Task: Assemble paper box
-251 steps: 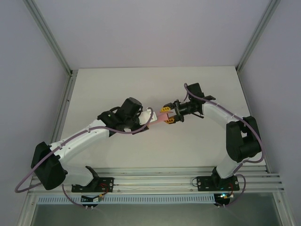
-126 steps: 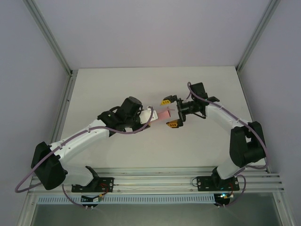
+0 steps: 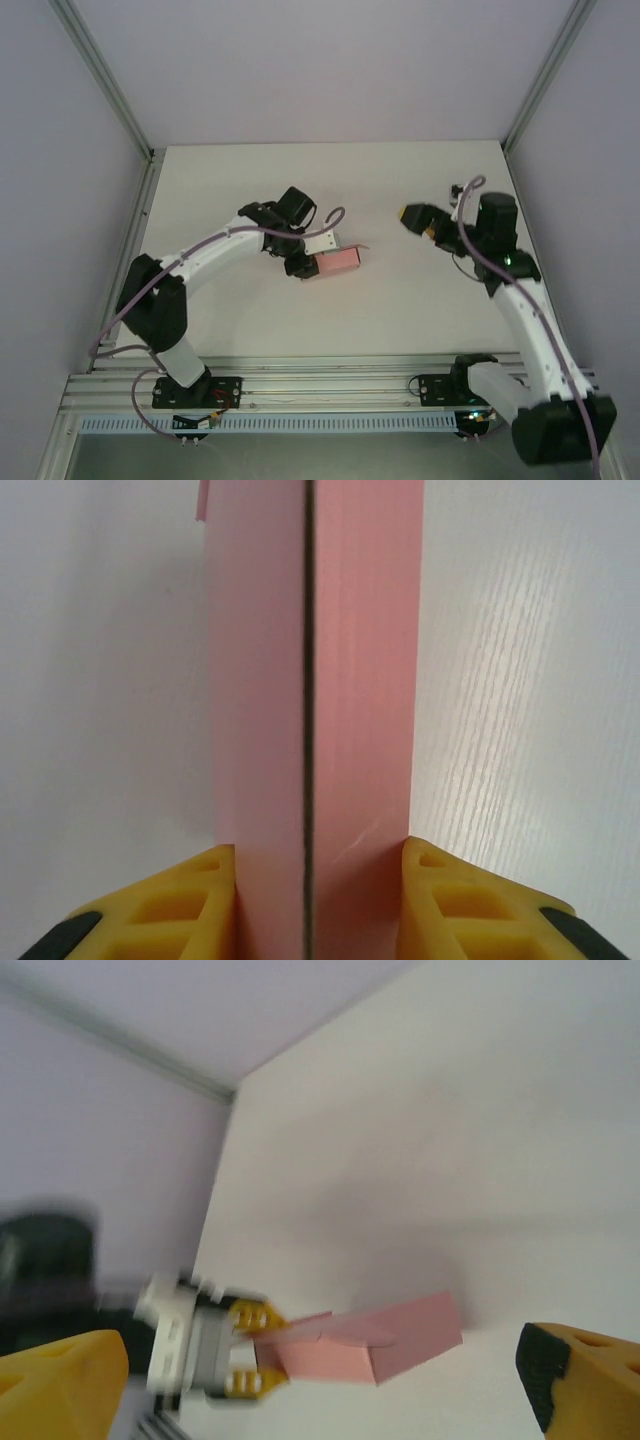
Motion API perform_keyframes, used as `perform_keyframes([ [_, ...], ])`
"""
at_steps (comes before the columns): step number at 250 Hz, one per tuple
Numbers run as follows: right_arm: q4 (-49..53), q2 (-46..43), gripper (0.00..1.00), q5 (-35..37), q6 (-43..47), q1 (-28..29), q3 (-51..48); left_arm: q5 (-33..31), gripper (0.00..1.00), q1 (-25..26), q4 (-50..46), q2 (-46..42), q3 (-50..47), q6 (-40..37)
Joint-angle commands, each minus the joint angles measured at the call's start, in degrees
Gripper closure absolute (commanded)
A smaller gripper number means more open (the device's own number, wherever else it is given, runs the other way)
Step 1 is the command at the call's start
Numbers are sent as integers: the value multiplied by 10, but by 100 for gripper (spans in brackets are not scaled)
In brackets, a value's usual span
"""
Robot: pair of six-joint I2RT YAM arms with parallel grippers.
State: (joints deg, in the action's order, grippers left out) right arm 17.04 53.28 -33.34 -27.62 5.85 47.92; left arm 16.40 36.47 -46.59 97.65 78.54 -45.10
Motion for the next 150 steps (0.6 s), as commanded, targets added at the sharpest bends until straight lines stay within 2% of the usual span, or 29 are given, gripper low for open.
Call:
perform_keyframes([
  [1,-48,-15,0,-173,278,5,-37,62,69,-5,-117,39,76,-56],
  [18,3,-12,11,-171,349,14,-25,91,69,-16,-154,73,110,-77],
  [26,16,-8,13,-163,384,23,-24,101,69,-20,-171,88,127,-82],
  [45,63,21,19,-84,446,65,-6,114,69,-27,-203,121,157,-90],
  [61,80,65,20,-21,469,103,20,122,69,-33,-199,137,169,-87],
  [73,81,107,28,1,474,120,39,127,69,-36,-194,145,176,-77],
  [94,137,176,35,65,499,151,93,139,69,-37,-200,149,184,-78],
  [120,168,228,35,181,538,193,125,133,69,-37,-192,145,175,-91],
  [150,172,265,40,221,566,202,138,134,69,-37,-205,151,178,-103],
])
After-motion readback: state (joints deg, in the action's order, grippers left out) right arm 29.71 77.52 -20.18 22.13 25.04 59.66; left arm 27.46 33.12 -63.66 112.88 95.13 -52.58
